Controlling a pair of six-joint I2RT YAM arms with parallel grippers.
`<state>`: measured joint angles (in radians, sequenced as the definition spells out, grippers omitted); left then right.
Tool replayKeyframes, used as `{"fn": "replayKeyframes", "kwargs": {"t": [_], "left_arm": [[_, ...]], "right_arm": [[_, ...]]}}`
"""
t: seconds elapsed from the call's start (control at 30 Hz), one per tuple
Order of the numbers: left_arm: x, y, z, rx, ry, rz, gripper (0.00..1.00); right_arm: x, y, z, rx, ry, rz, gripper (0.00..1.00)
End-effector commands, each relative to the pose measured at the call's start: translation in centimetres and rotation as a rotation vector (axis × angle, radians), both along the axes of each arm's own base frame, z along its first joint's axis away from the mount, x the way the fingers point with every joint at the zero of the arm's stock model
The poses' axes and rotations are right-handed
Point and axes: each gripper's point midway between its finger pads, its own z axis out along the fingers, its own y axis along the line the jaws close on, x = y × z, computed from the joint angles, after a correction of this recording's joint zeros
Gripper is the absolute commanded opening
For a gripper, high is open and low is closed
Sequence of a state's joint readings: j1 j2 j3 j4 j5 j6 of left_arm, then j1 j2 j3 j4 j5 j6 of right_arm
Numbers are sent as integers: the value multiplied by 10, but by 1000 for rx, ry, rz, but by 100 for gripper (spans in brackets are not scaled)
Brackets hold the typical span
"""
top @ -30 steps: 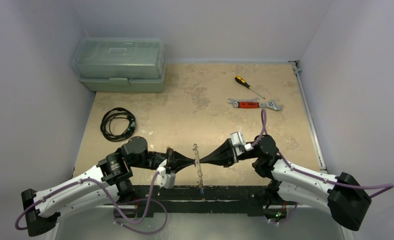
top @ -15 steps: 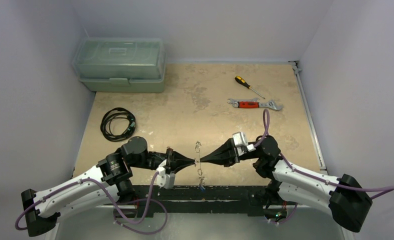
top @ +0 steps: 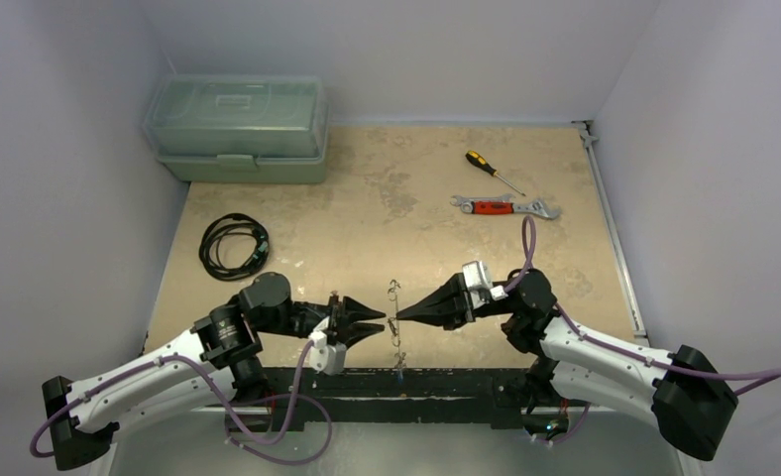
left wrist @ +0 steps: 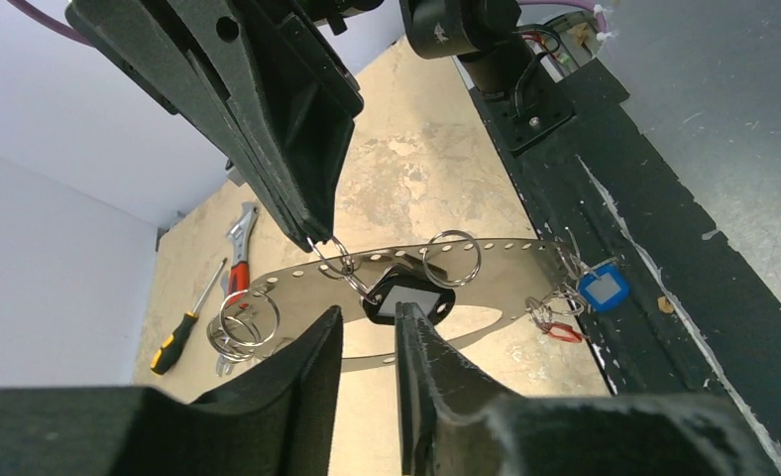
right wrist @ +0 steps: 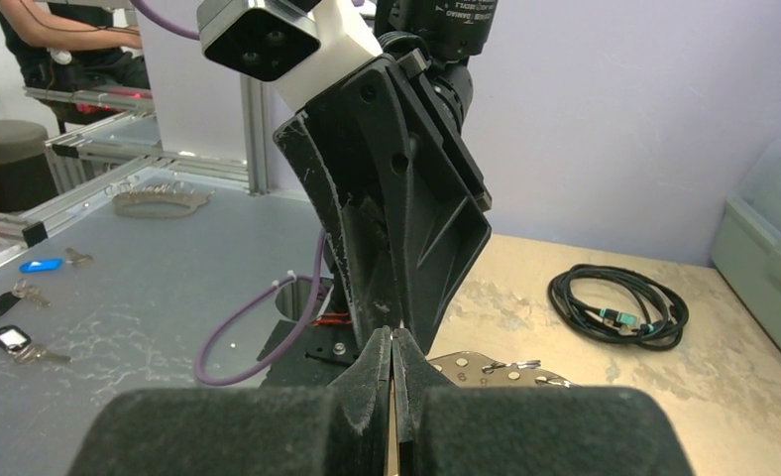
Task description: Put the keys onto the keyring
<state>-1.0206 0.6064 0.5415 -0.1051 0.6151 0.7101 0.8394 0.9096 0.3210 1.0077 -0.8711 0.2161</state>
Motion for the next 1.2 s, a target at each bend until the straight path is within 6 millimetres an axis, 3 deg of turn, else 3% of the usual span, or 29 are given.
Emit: {"fn": "replayKeyframes", "kwargs": {"t": [0.0, 0.1, 0.4, 0.73, 0.87, 1.17], "left_arm": [[1, 0, 7, -42, 12, 5, 27], [2, 0, 7, -48, 26, 13, 36], [7, 1, 37, -215, 164, 89, 38], [27, -6, 73, -324, 502, 208, 42], [40, -14, 74, -288, 631, 281, 39], [22, -23, 81, -293, 661, 147, 32]], "right_arm": [[3, -2, 20, 74, -50, -34, 0], [3, -3, 20, 76, -52, -37, 0], [9, -7, 29, 129, -61, -95, 0], [19, -12, 47, 215, -53, -168, 0], [20, -15, 50, 239, -47, -182, 0], [28, -27, 62, 315, -19, -261, 0]]}}
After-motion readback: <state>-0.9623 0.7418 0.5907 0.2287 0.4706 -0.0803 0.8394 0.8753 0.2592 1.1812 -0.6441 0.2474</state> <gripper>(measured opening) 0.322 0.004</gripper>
